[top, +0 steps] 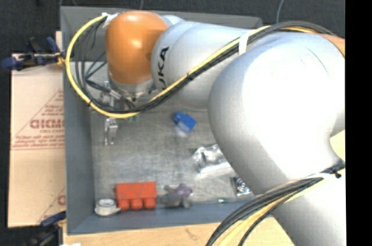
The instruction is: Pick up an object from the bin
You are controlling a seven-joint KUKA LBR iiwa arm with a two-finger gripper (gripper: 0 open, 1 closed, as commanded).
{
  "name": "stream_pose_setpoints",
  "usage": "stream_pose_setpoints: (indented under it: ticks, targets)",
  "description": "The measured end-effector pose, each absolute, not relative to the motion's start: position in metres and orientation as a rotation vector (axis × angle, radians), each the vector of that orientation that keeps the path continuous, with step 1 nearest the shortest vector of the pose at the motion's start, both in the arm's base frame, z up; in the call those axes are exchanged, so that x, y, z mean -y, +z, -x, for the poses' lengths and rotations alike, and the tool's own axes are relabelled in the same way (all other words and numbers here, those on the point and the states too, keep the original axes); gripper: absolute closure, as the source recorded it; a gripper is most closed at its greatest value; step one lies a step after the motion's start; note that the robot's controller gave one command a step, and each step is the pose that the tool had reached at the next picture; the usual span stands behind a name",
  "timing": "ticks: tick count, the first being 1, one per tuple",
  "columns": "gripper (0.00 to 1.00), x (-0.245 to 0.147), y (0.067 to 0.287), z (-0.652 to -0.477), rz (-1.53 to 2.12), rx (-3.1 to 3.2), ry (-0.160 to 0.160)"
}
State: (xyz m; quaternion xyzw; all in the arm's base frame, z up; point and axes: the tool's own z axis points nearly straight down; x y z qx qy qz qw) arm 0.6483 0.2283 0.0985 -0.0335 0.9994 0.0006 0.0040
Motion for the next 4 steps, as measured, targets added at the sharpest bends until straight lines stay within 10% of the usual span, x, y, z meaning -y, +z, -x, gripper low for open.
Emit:
stream_pose_setpoints:
  ticks: [1, 2, 3, 4]
  targets:
    - [0.00, -0.237, 0.095, -0.649, 0.287, -3.119, 0.002]
    - [1.00, -0.238, 0.095, -0.648, 0.283, -3.120, 0.008]
    - [1.00, -0.200, 0.143, -0.630, 0.315, -3.119, -0.001]
    - [1.00, -0.140, 0.233, -0.545, 0.114, -3.134, 0.001]
